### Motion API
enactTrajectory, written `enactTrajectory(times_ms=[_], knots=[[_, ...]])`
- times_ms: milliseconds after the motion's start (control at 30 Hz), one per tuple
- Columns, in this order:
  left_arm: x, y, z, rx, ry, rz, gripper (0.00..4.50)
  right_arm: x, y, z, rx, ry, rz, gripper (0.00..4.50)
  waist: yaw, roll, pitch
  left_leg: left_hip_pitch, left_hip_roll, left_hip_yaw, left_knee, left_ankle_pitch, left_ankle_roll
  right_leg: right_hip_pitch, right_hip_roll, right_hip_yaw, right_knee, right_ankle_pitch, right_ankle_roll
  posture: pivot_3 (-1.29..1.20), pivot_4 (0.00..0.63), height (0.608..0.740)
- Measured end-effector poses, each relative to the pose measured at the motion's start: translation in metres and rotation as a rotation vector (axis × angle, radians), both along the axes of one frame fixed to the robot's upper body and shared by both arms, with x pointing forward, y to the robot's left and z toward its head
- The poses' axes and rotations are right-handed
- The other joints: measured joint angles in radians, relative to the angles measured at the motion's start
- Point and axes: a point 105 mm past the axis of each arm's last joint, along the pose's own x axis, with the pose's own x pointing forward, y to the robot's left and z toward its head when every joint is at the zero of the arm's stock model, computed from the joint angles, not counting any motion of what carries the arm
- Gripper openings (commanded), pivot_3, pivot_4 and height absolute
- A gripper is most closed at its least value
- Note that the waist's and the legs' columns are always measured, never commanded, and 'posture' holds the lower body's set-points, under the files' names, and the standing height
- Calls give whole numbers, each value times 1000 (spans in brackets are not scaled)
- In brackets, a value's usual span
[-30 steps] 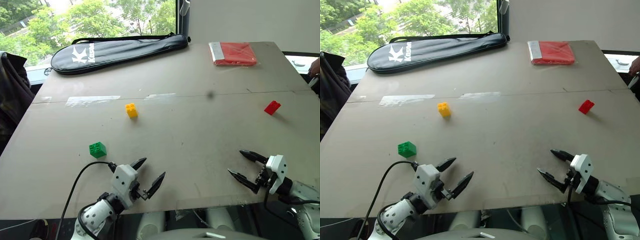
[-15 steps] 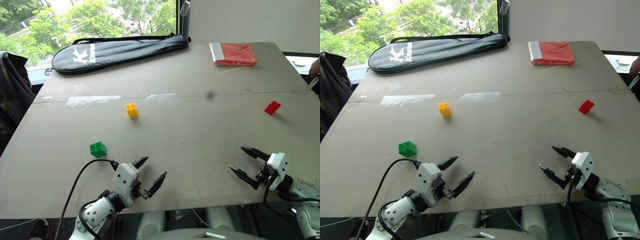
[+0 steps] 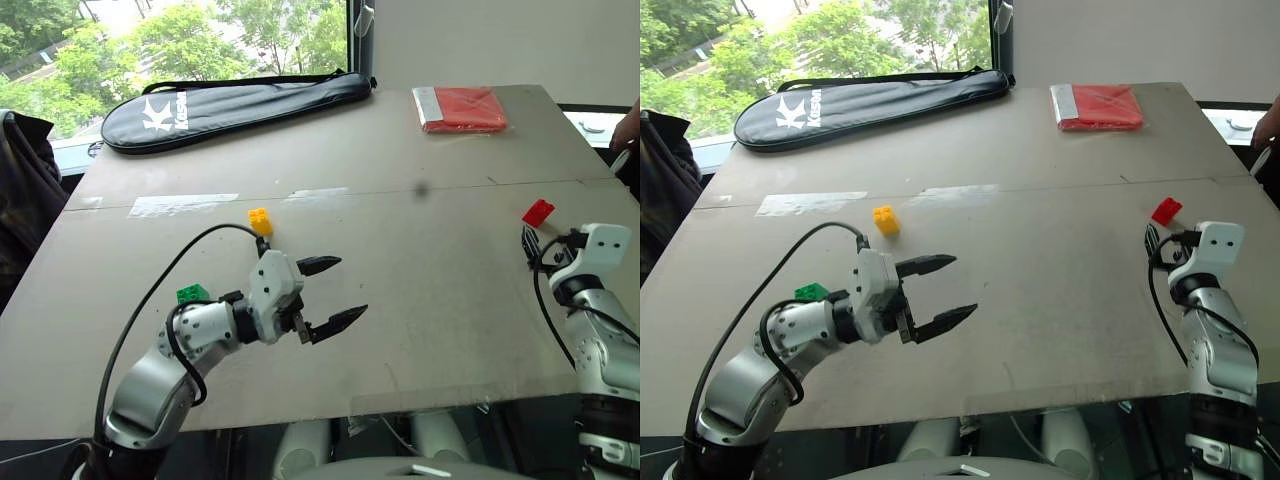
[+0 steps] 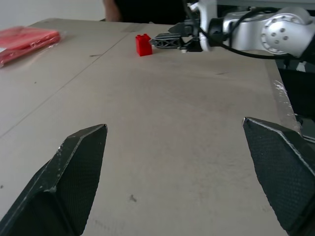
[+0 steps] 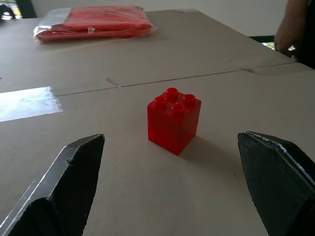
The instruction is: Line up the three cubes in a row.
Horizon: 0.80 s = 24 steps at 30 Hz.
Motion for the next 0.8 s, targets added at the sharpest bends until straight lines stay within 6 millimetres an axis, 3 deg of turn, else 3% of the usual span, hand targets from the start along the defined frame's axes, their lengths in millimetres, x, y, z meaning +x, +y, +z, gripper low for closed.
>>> enactTrajectory(times_ms=[233,467,700,800], knots=[[15,-6,17,38,-18,-61,4500,28,1,-22,50,50,-128,4452,-21,0,1,-1,0,2,-2,0,0,-1,1,4,-3,2,4,0,150,740],[13,-10,16,60,1,-112,4500,60,5,-16,50,18,-147,4452,-39,0,1,-1,0,2,-3,0,0,-1,1,5,-4,2,4,0,150,740],[14,-10,15,67,0,-108,4500,73,-1,-13,50,22,-171,4452,-44,0,2,-1,0,2,-3,0,0,-1,1,6,-4,3,4,0,150,740],[14,-10,15,67,-1,-105,4500,74,-2,-15,27,26,-172,3646,-44,0,2,-1,0,2,-4,0,0,-1,1,6,-5,3,4,0,150,740]])
